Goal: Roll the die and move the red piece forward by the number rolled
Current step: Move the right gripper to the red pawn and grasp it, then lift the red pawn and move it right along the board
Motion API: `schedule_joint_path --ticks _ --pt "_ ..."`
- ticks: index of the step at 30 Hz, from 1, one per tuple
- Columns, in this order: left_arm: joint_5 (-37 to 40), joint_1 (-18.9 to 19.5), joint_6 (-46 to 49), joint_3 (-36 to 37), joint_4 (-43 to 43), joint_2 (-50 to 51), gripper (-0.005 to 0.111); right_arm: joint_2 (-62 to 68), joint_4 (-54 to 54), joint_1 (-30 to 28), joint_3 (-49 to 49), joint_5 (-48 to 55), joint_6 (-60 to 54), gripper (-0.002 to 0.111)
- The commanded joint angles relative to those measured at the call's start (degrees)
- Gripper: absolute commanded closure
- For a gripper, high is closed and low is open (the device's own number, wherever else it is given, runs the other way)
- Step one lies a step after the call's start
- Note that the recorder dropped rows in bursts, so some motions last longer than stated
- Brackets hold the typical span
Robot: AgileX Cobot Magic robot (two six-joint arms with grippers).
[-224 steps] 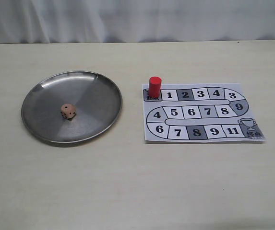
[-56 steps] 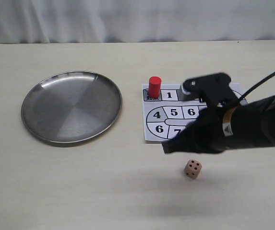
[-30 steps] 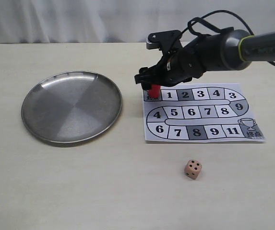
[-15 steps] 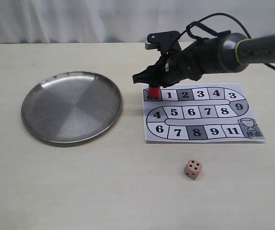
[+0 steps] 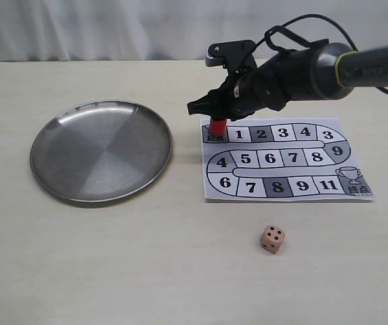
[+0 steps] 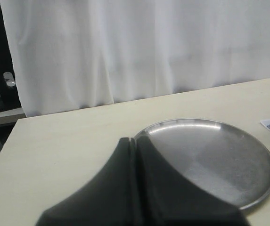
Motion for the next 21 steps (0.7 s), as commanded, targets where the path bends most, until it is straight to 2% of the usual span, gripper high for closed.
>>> schedule_joint_path --ticks 1,12,21 --pt "-0.55 -0.48 -0.05 0.1 -0.11 -0.15 0.107 -2.06 0.0 0.02 -0.28 0.03 -0.11 0.104" --pt "-0.55 -0.48 -0.05 0.1 -0.11 -0.15 0.107 -7.81 -1.26 -1.34 -0.28 4.78 -0.11 0.104" --pt "-0.55 -0.48 -0.05 0.1 -0.11 -0.15 0.107 -5.42 -1.47 -3.52 0.12 7.39 -0.11 0.104"
